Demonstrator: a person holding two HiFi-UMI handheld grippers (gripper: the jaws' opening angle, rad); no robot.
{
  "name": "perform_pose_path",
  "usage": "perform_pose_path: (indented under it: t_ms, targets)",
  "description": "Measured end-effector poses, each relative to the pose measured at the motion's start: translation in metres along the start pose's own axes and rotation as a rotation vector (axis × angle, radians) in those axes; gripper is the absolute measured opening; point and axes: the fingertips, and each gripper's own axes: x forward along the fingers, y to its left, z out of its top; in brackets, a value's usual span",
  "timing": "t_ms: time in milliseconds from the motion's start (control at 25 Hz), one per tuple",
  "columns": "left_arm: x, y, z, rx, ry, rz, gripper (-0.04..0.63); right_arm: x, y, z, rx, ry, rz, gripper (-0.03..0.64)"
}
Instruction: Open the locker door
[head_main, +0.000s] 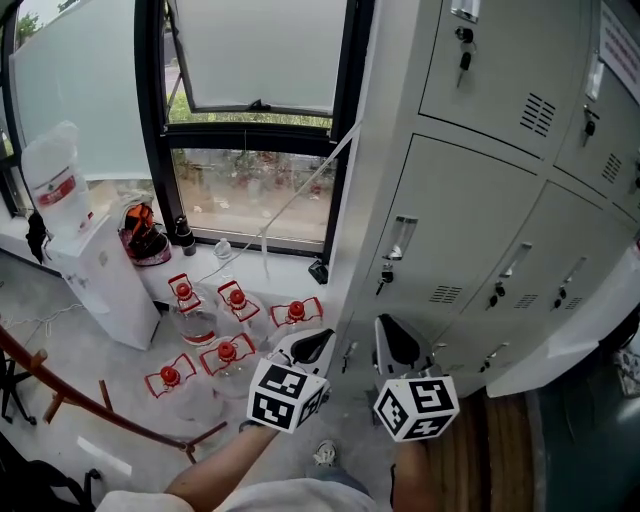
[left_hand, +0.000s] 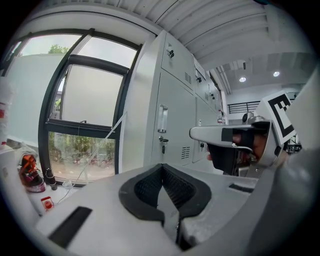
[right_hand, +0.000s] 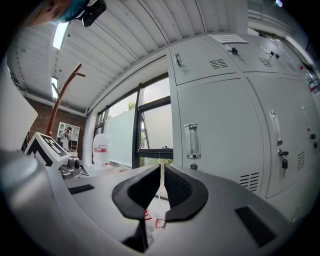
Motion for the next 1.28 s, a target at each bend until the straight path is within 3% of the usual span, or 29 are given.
perform_pose_path:
  t_ms: [360, 520, 1280]
  targets:
    - [0.05, 0.018, 0.019, 0.018, -0.014, 0.028, 0.008, 0.039, -0.03, 0.018, -0.031, -0.04, 0.032, 0.008]
    - [0.07, 0.026, 0.028, 0.02, -0.021, 0.044, 0.008, 0.059, -0.044, 0.024, -0.046, -0.035, 0.063, 0.126]
    - [0.113, 0.059, 0.034, 0.008, -0.006, 0.133, 0.008, 0.121, -0.062, 0.034, -0.054, -0.042, 0.167, 0.178]
